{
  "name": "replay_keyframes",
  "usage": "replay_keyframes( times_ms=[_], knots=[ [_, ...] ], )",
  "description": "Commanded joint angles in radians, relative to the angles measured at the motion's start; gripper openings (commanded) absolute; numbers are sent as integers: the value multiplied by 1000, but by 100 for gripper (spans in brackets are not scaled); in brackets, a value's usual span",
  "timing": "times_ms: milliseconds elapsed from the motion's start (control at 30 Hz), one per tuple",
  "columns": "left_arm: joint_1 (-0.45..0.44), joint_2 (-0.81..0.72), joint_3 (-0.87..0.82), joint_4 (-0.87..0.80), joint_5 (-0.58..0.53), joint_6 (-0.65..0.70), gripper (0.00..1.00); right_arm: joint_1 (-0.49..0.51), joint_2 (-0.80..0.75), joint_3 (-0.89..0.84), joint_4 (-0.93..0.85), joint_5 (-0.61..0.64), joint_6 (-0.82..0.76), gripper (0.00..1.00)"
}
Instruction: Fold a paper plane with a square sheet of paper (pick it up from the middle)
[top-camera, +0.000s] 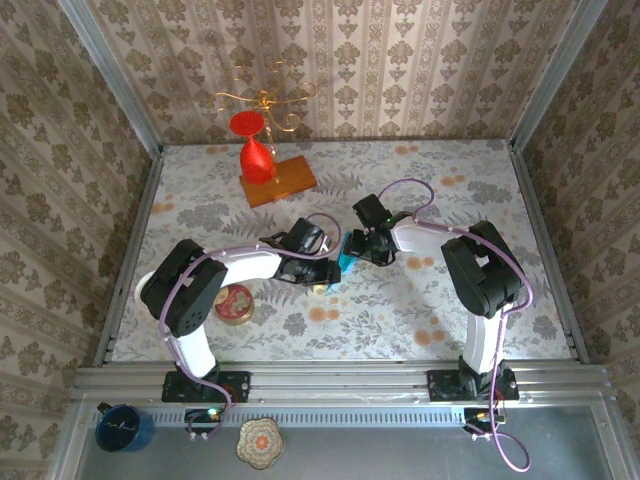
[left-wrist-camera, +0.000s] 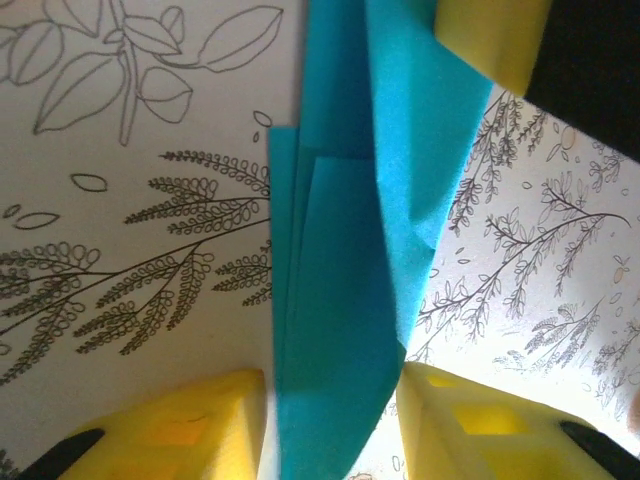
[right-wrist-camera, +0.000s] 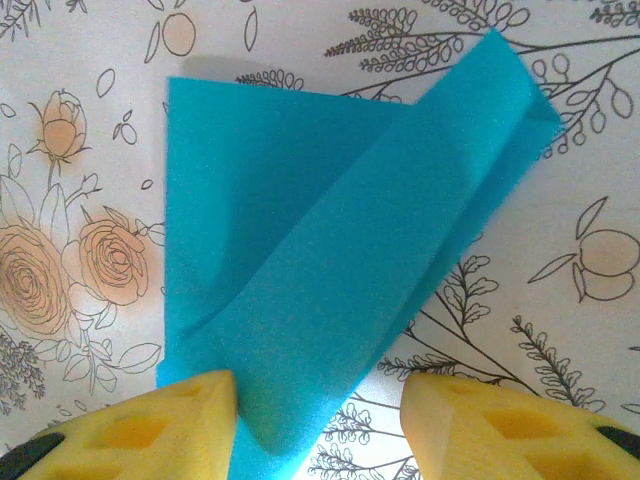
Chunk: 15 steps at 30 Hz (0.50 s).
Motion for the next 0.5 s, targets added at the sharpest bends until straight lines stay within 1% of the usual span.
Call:
replay_keyframes(
  times_ms=[0, 167, 300, 467],
  knots=[
    [-10, 48, 2, -25, -4, 19, 36, 3, 125, -41, -40, 28, 19, 52],
    [-8, 56, -2, -22, -7, 17, 29, 0, 127, -40, -41, 28, 15, 52],
    [-4, 60, -7, -15, -2, 11, 25, -1, 131, -35, -43, 26, 9, 52],
    [-1, 66, -8, -13, 4, 10, 24, -1, 131, -33, -43, 26, 2, 52]
  ],
)
